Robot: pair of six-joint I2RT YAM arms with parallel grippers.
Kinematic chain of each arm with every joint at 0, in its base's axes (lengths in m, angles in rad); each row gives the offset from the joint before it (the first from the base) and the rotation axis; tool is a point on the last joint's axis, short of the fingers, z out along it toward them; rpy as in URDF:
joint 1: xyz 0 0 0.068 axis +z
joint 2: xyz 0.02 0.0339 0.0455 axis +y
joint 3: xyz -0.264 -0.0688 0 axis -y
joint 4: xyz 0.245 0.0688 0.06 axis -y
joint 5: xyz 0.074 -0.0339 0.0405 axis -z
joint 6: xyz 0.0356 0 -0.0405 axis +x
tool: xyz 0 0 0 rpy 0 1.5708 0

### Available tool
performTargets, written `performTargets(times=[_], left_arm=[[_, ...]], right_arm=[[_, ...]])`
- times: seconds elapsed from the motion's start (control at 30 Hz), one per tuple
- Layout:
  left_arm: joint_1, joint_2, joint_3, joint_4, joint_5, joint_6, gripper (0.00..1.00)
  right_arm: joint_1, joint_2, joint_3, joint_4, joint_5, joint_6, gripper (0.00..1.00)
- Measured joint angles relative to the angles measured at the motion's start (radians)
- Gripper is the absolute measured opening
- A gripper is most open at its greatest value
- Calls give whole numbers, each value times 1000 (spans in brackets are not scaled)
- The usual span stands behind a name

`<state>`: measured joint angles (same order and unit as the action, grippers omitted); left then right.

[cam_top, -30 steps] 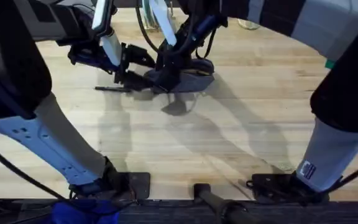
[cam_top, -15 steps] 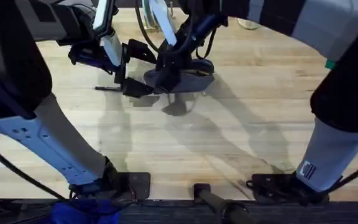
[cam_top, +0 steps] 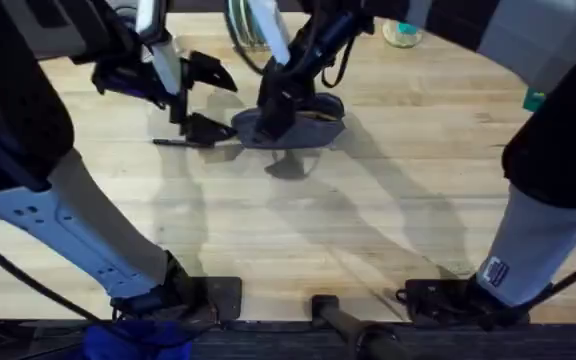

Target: Unzip the bag, pick up the pens from the table one at a time and place them inside, then zip the bag closed.

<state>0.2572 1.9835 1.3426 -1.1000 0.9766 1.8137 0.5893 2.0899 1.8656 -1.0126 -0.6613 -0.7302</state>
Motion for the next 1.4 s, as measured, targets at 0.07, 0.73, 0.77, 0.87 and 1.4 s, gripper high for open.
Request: performTargets(times=[0.07,0.73,0.77,0.87,1.4], left_arm=[[17,0,24,0,-12,-23,995],[50,0,302,53,-331,-537,996],[50,0,302,64,-344,-565,996],[50,0,302,98,-379,-644,996],[-182,-246,302,162,-572,-958,996]], right_arm=[[-27,-1,0,-1,5,13,997],[-186,-61,0,17,19,178,996],[-190,-66,0,17,19,183,996],[-207,-94,0,11,19,196,996],[-334,-227,5,-196,36,214,997]])
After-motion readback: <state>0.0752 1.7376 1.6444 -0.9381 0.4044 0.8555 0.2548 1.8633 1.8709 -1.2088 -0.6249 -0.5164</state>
